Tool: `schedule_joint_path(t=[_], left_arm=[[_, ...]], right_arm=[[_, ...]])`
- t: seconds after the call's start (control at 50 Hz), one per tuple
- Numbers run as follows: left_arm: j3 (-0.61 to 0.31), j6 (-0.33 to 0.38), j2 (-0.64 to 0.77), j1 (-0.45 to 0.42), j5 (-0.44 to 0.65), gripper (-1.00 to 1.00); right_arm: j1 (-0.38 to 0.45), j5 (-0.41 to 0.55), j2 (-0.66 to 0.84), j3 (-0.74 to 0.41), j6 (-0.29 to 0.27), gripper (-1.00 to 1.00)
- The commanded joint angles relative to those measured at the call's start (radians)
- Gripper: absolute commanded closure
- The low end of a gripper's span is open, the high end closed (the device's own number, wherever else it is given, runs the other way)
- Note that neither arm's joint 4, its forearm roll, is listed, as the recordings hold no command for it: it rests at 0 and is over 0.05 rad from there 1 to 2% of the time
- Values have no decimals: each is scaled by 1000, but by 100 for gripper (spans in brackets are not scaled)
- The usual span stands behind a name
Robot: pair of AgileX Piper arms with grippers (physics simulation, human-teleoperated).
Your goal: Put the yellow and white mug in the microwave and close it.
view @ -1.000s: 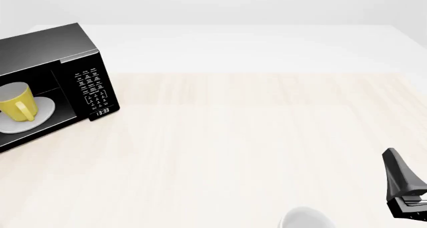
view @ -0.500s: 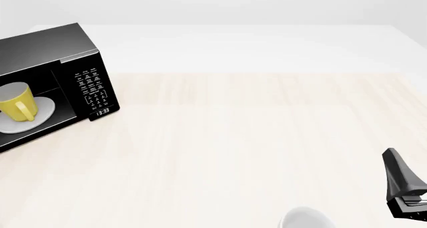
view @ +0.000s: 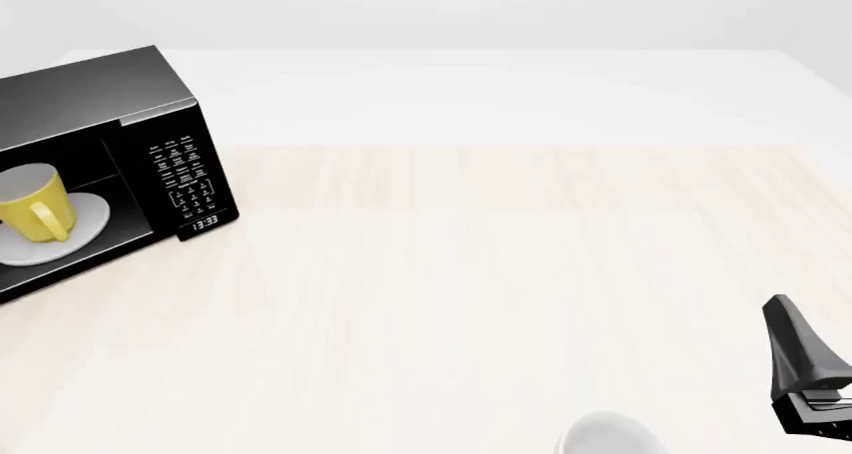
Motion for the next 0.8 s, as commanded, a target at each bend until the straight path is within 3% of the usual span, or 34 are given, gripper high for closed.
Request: schedule_joint_path(t=[0.02, 0.8], left_arm=[[54, -8, 26, -66, -11, -100], [146, -37, 154, -235, -112, -100]], right_arm=[[0, 0, -2, 1, 1, -100], [0, 0, -2, 1, 1, -100]])
